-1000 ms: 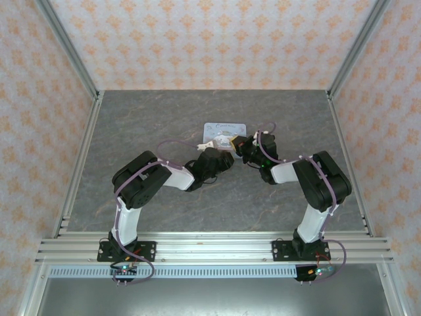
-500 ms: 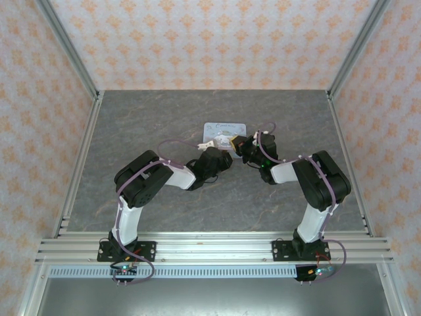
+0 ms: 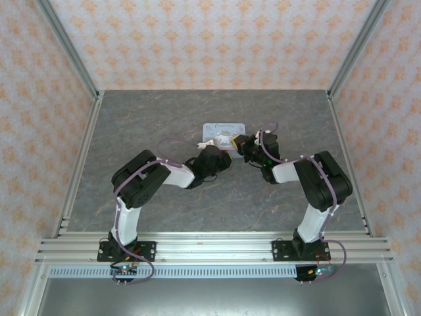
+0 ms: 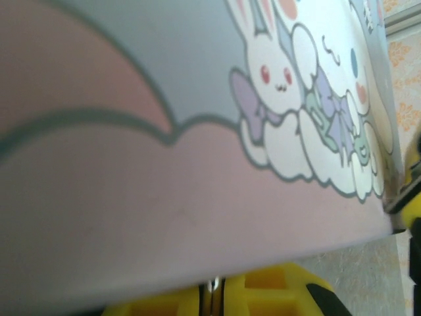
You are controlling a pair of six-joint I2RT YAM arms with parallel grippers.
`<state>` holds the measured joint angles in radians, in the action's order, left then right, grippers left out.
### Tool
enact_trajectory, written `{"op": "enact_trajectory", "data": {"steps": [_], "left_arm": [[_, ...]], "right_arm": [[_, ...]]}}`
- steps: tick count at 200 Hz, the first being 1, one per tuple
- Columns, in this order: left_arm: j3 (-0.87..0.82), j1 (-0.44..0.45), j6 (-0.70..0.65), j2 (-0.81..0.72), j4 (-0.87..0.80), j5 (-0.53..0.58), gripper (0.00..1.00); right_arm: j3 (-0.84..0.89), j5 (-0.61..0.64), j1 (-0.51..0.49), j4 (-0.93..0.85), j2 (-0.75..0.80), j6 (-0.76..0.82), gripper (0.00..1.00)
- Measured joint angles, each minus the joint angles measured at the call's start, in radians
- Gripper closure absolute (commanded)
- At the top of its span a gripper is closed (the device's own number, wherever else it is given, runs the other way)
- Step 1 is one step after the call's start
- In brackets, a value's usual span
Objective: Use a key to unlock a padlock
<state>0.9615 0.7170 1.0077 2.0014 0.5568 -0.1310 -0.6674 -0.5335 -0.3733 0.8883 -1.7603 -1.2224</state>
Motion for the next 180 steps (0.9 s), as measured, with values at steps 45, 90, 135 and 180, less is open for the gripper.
{"op": "enact_trajectory", "data": {"steps": [45, 90, 135, 180], "left_arm": [[-0.039, -0.029, 0.029, -0.06, -0.053, -0.054, 1.0], [-0.056, -0.06, 0.043, -0.089, -0.072, -0.129, 1.0], [-0.056, -0.073, 0.047, -0.117, -0.076, -0.206, 1.0], [-0.056, -0.105, 0.096, -0.14, -0.072, -0.305, 1.0]], "right_arm": [[0.069, -0.029, 0.004, -0.063, 0.209, 0.011, 1.0], [0.216, -0.045, 0.003, -0.131, 0.419, 0.031, 1.0], [0.31, -0.066, -0.02, -0.172, 0.454, 0.049, 1.0], [0.364, -0.068, -0.048, -0.123, 0.421, 0.053, 1.0]]}}
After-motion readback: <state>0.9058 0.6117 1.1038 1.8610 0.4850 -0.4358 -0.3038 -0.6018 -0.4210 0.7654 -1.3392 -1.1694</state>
